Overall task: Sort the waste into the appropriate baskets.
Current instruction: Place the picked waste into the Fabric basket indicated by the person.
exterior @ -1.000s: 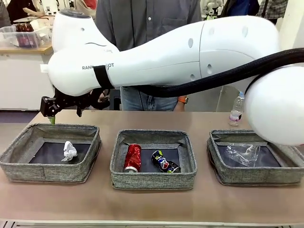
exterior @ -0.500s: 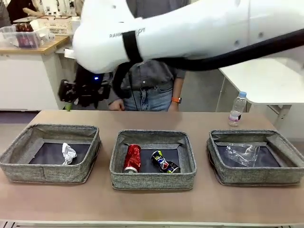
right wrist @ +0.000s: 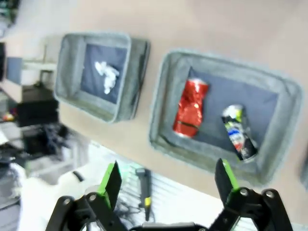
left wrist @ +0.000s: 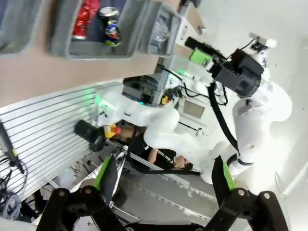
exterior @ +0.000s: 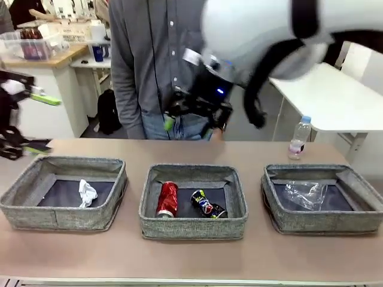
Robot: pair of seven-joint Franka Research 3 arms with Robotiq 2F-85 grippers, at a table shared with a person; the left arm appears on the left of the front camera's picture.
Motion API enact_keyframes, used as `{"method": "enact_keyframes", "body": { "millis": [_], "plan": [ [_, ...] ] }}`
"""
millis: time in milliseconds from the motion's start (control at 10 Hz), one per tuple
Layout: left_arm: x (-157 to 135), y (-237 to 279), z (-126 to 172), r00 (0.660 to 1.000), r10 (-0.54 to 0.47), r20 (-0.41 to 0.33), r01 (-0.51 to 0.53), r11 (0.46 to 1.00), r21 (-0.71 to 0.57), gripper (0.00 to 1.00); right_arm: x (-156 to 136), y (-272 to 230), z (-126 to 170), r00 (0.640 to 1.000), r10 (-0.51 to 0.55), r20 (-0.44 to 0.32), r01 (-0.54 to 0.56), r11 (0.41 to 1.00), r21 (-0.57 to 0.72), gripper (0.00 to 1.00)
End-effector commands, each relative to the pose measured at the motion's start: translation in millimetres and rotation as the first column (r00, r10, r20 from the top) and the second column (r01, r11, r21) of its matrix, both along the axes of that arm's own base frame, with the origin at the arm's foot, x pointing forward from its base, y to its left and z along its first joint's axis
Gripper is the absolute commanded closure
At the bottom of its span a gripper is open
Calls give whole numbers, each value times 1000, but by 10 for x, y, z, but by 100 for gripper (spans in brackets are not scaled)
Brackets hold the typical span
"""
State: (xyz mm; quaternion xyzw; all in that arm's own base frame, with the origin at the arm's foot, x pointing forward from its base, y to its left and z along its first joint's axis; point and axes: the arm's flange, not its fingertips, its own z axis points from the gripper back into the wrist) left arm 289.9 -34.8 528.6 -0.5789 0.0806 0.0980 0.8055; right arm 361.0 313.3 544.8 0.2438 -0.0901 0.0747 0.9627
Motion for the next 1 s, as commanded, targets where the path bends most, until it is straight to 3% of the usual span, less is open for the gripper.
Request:
{"method": "enact_keyframes", "body": {
  "millis": [0, 200, 300, 500, 600, 700, 900],
  "plan": [
    [-156, -485, -427, 1000, -20, -2, 19, 997, -80, 0, -317, -697, -157, 1000, -19, 12, 15, 969, 246, 0],
    [74, -650, -532, 994, -106, 5, 105, 971, -213, 0, -501, -1493, -311, 999, -17, -42, 36, 865, 500, 0],
    [174, -600, -534, 991, -132, -20, 118, 937, -328, 0, -585, -1836, -402, 999, -27, -27, 37, 797, 603, 0],
    [269, -460, -581, 977, -211, -26, 175, 869, -464, 0, -629, -2304, -729, 989, -88, -115, 142, 746, 651, 0],
    [283, -374, -619, 979, -204, -7, 182, 885, -428, 0, -661, -2464, -959, 983, -137, -126, 186, 732, 656, 0],
    [425, -585, -481, 986, -167, -26, 145, 917, -372, 0, -363, -2126, -231, 994, -82, -76, 112, 761, 639, 0],
    [425, -585, -481, 986, -167, -26, 145, 917, -372, 0, -363, -2126, -231, 994, -82, -76, 112, 761, 639, 0]
  ]
}}
